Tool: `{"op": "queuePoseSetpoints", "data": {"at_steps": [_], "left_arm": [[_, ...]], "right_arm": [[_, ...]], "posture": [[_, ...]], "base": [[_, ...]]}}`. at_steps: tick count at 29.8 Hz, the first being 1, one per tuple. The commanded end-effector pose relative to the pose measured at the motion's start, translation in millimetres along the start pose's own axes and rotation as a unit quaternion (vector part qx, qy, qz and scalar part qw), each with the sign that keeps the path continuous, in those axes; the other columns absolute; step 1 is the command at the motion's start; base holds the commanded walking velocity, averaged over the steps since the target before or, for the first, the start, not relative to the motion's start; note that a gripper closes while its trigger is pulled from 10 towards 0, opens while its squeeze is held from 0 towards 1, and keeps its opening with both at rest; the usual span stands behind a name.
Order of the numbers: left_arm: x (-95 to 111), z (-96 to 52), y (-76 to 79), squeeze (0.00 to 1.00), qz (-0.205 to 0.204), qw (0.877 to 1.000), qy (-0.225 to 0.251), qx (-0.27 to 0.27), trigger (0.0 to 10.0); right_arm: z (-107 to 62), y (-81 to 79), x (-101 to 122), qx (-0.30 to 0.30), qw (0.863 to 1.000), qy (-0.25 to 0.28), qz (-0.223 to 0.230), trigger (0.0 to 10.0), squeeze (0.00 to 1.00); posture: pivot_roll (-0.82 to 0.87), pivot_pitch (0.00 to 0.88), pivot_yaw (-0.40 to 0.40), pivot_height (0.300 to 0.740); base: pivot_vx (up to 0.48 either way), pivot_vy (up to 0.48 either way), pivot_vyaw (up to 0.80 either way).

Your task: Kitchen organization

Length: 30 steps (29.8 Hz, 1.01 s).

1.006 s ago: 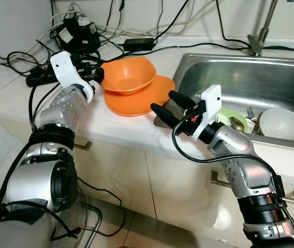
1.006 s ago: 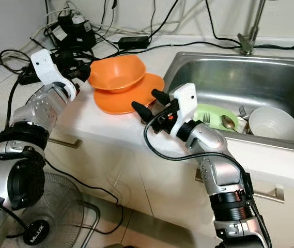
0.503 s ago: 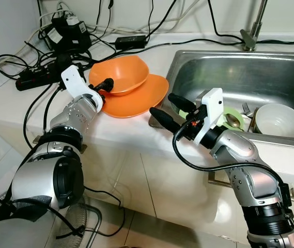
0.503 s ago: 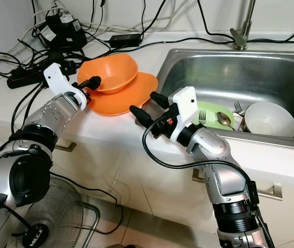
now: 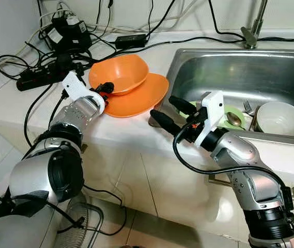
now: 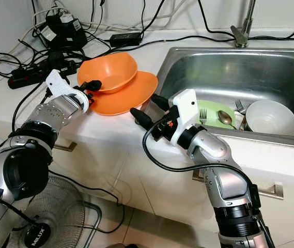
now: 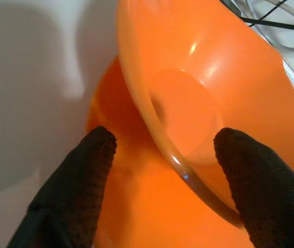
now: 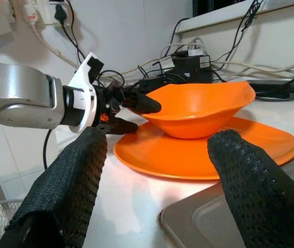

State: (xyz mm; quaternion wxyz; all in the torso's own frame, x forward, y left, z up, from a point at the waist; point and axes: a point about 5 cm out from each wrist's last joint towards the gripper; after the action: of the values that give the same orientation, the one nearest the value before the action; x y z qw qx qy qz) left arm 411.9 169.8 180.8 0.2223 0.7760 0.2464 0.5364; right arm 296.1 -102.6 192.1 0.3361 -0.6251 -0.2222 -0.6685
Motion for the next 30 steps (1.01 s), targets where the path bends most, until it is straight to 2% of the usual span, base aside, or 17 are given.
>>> {"op": "queuePoseSetpoints", "data": {"at_steps": [1,28,30], "left_arm": [[5.0,-0.8,0.4,0.0,-0.002,1.0,-0.002,0.004,0.0],[5.3,-0.8,2.8,0.0,0.001,1.0,-0.003,-0.01,0.0],[7.8,-1.0,1.1,0.0,0.021,1.0,0.006,-0.004,0.0]], "right_arm": [[2.0,-4.5,4.2,0.007,1.0,0.004,-0.001,10.0,0.0],[6.1,-1.1,2.9,0.004,1.0,0.002,-0.004,10.0,0.0],[6.4,-0.1,3.0,0.001,1.0,0.002,-0.006,10.0,0.0]], "posture": [[-0.14,0.043,0.206,0.74],[-0.13,0.03,0.196,0.74],[-0.13,0.029,0.195,0.74]], "base": [[0.0,0.0,0.0],[0.0,0.0,0.0],[0.0,0.0,0.0]]}}
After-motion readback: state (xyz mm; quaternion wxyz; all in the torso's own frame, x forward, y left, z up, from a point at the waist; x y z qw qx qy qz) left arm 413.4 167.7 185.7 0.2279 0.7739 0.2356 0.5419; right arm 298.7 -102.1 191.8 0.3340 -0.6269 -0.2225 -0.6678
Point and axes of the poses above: a point about 5 cm out from each wrist's last joint towards the gripper, its own z axis pointing out of the wrist towards the gripper, its own x axis along the axis of the wrist's last joint, y = z × x, and after that the axes turned 7 degrees about z, right-handed
